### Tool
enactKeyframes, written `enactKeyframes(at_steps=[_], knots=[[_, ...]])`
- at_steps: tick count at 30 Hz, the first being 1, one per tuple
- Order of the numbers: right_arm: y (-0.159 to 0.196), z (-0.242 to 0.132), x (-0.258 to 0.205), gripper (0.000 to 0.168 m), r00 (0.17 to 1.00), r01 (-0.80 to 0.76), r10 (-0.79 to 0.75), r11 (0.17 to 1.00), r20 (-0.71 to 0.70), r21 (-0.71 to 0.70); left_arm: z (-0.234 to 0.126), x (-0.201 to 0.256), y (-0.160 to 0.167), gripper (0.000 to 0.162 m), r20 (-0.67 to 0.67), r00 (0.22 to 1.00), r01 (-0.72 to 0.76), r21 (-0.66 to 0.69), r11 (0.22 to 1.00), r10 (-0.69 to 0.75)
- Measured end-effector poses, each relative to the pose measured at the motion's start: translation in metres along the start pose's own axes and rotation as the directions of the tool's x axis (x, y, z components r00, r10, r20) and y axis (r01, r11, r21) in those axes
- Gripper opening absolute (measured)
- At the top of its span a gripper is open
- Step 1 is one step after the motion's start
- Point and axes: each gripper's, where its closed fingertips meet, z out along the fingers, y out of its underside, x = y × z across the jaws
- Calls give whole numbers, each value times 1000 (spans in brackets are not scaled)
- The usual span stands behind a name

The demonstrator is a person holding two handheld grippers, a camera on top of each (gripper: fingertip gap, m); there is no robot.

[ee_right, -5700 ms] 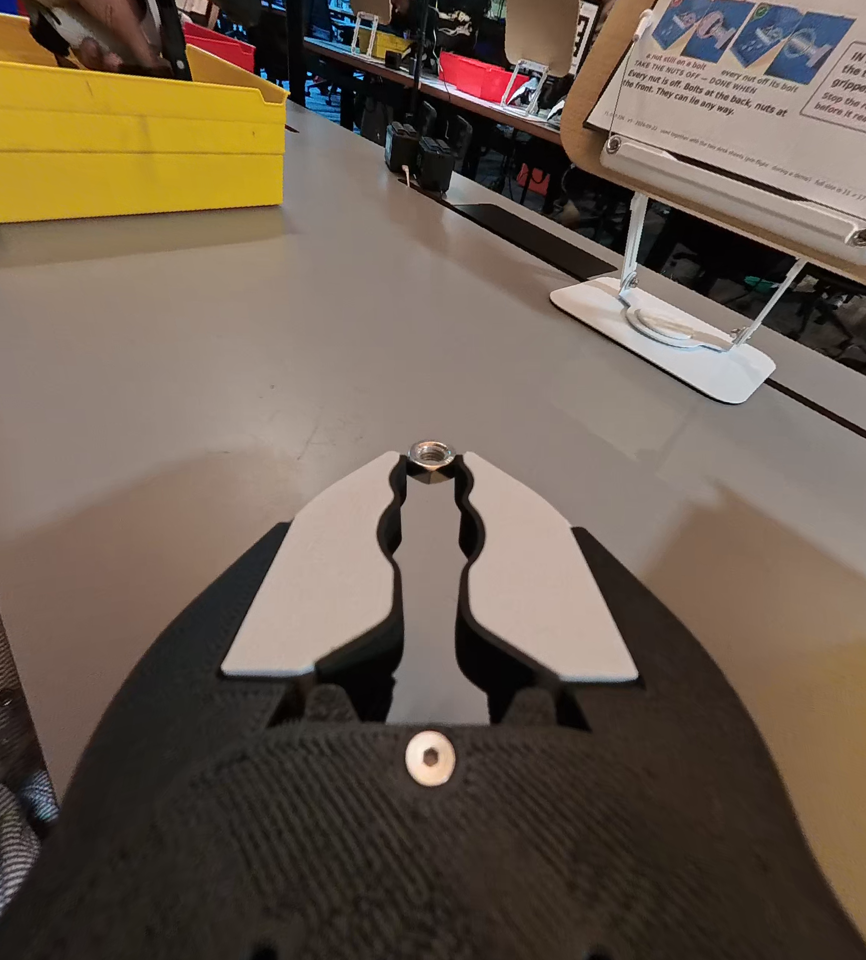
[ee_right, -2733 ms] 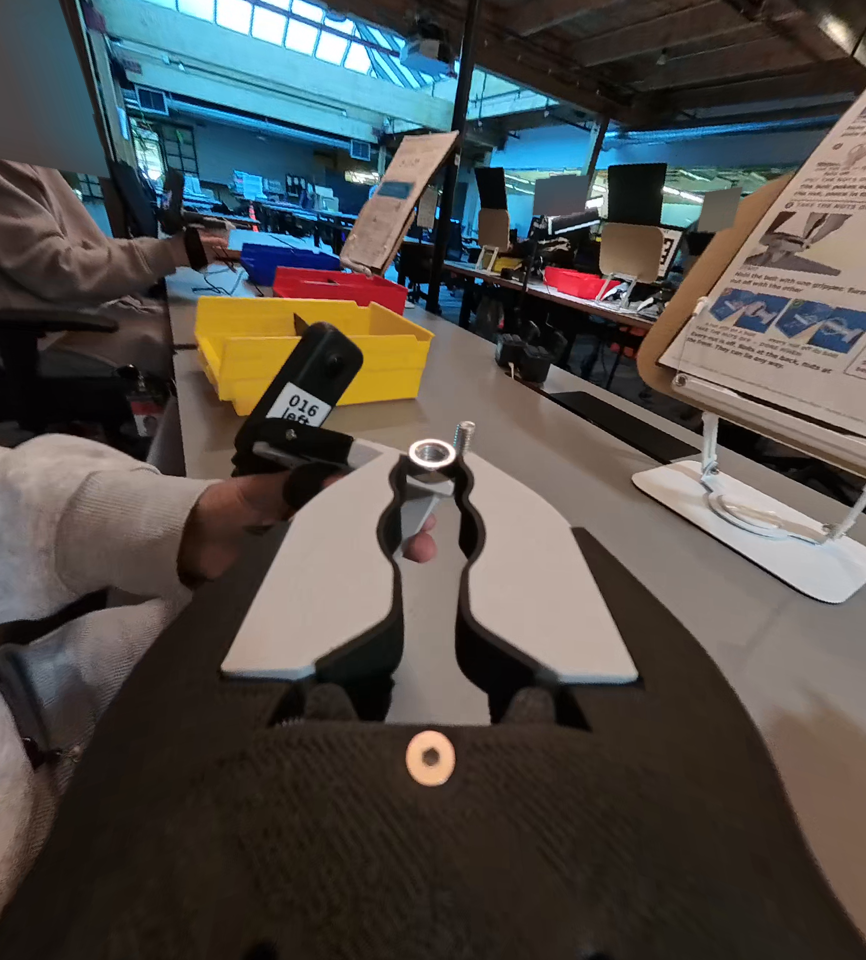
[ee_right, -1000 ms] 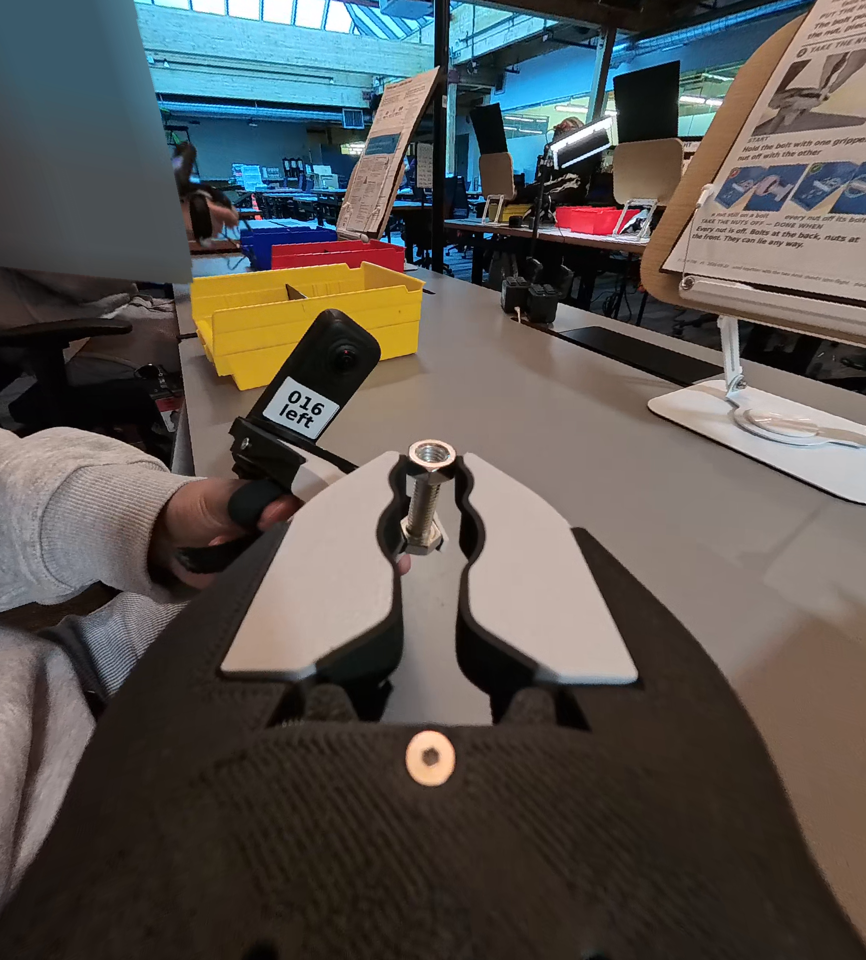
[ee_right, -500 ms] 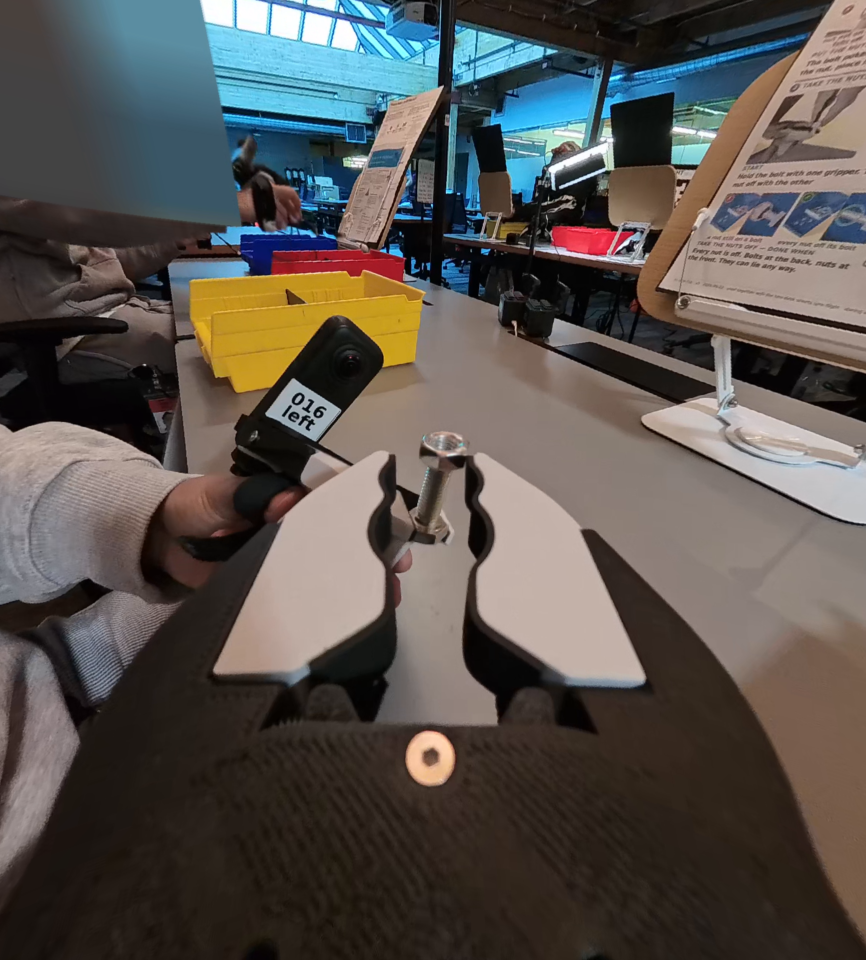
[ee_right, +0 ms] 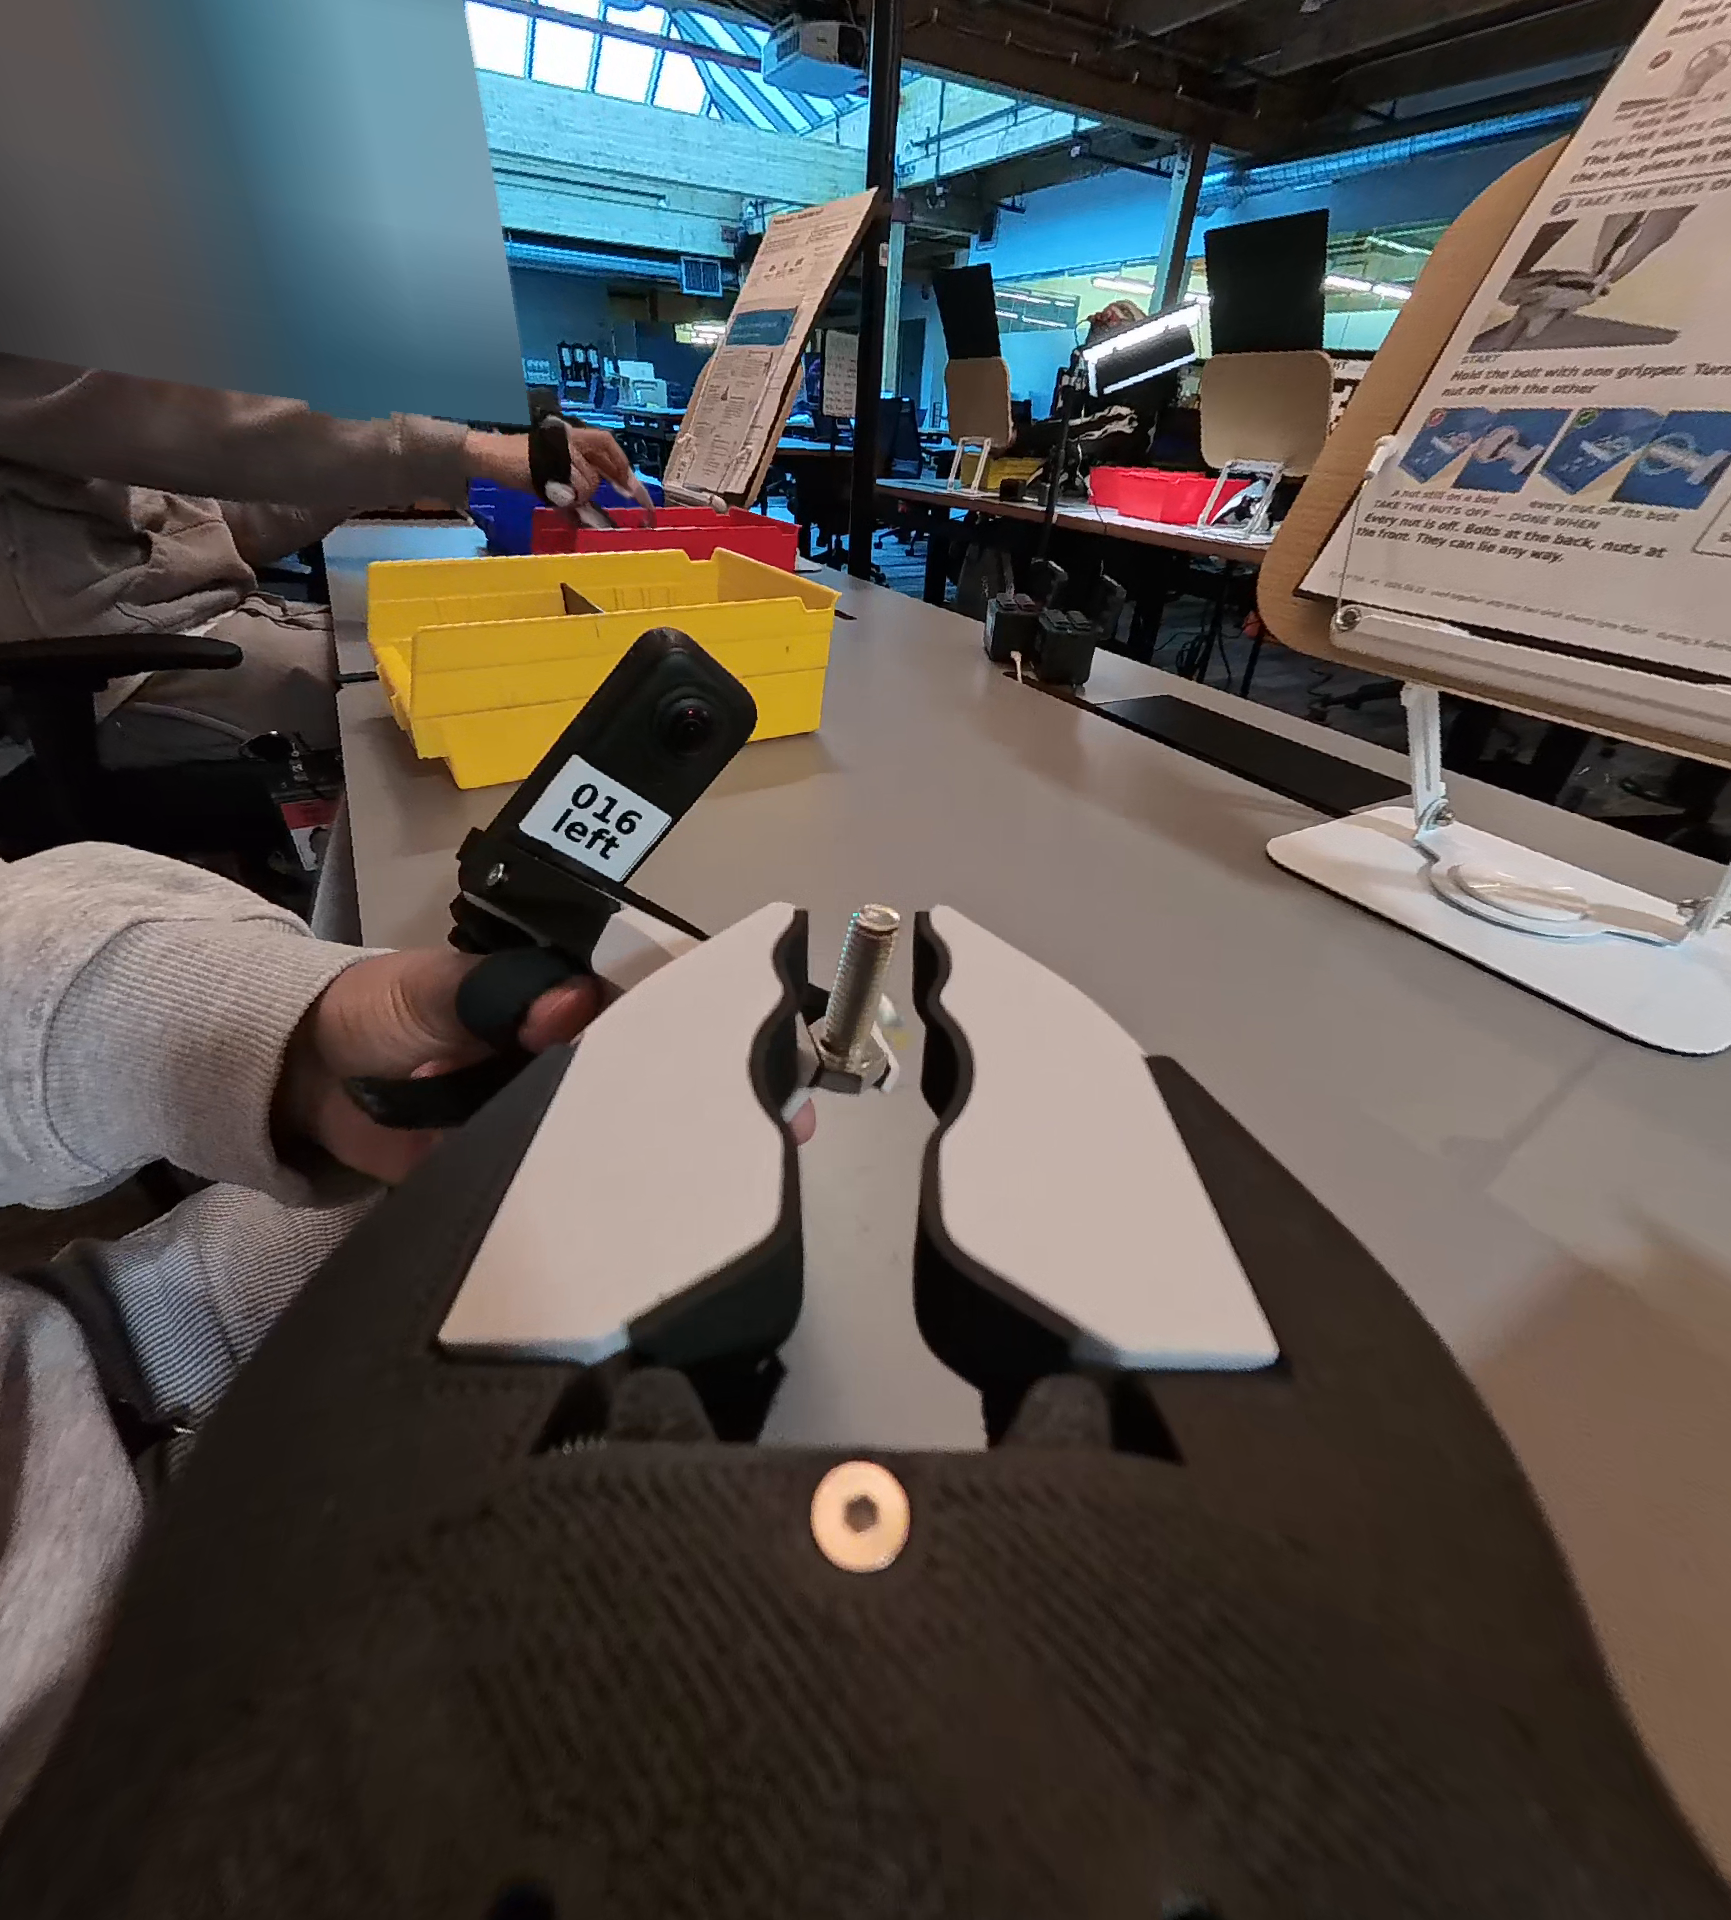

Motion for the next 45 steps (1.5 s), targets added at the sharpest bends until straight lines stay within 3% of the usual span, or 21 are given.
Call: enactKeyframes(at_steps=[7, 16, 26, 45], knots=[[-2, -3, 6, 18, 999, -36, 36, 999, -13, 22, 0, 1, 0, 17, 6, 1000, -27, -15, 1000, 27], [1, -5, 15, 18, 994, -109, 110, 993, -18, 37, -23, -7, -35, 17, 63, 994, -93, 63, 994, 89], [4, 0, 3, 19, 996, -90, 90, 996, 18, 18, -5, 3, -5, 17, 20, 990, -137, -60, 989, 139], [6, 3, -5, 13, 992, -109, 108, 994, 60, 6, -2, 3, 2, 17, 13, 994, -112, -74, 991, 113]])
